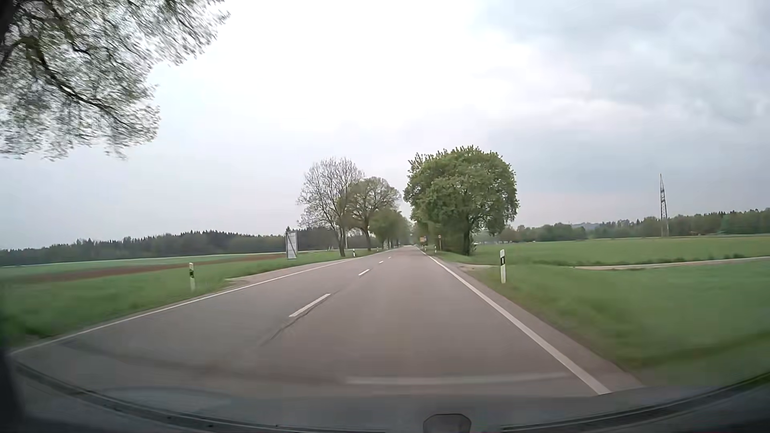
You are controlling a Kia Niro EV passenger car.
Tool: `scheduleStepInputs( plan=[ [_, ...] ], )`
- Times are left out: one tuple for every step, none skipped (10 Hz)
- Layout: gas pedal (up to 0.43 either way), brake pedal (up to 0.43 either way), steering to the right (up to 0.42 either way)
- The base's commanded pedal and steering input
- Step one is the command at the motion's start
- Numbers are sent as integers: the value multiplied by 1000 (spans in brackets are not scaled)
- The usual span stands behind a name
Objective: Follow the waypoints while adhering to traffic rules and regulations
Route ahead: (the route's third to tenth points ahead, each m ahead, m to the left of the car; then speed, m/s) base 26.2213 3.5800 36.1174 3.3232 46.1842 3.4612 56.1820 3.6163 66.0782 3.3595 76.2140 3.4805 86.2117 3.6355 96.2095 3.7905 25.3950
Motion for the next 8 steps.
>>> scheduleStepInputs(
  plan=[
    [260,0,-3],
    [240,0,-3],
    [220,0,-3],
    [189,0,-2],
    [157,0,-2],
    [157,0,-2],
    [138,0,-3],
    [118,0,-2]
  ],
)
